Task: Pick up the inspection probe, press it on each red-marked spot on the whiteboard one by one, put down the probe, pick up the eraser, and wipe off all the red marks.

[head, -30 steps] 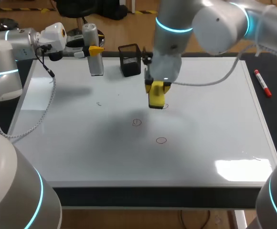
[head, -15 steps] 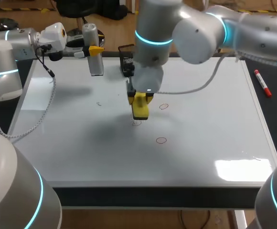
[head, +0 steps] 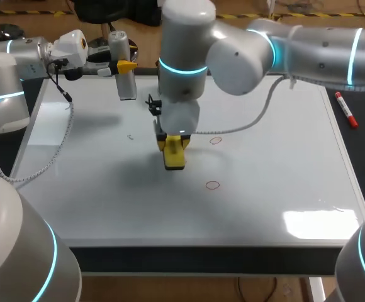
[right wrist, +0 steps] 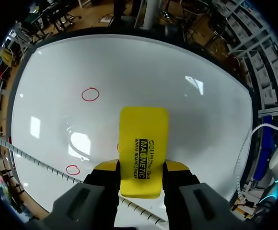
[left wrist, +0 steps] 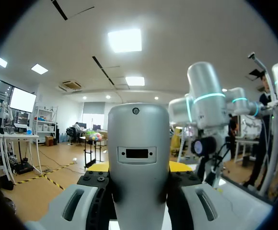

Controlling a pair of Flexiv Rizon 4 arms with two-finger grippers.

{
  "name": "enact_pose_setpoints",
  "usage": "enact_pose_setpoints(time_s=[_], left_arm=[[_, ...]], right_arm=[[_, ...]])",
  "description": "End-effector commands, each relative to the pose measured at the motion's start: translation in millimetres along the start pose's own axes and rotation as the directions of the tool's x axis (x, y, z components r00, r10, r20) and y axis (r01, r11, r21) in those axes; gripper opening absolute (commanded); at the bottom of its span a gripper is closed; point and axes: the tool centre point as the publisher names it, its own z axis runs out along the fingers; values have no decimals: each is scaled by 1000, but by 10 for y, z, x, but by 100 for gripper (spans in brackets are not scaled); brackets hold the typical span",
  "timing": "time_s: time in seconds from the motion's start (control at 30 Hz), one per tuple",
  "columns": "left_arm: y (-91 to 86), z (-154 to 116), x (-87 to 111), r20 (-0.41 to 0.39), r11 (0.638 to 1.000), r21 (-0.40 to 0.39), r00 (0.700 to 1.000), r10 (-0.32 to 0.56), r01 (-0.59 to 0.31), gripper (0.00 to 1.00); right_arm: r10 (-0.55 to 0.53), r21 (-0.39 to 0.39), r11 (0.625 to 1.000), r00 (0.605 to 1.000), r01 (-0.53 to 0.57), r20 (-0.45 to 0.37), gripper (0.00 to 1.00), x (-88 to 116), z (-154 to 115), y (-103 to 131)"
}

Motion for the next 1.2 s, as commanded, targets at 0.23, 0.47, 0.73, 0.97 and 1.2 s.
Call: enact_pose_setpoints(time_s=[0.23,0.47,0.73,0.97,1.2], left_arm=[[-9,6,-2,0,1000,0,1000,0,0,0],[-9,6,-2,0,1000,0,1000,0,0,0],[-9,6,-2,0,1000,0,1000,0,0,0],[-9,6,-2,0,1000,0,1000,0,0,0],[-9,6,-2,0,1000,0,1000,0,0,0]], right_arm=[[11,-21,1000,1000,-12,-26,0,-65,219,-85],[17,-34,999,999,-18,-38,0,-62,317,-52],[22,-43,999,998,-25,-58,0,-17,409,-51],[25,-41,999,997,-28,-71,0,44,432,-40],[41,-41,998,996,-44,-77,0,168,483,-29]])
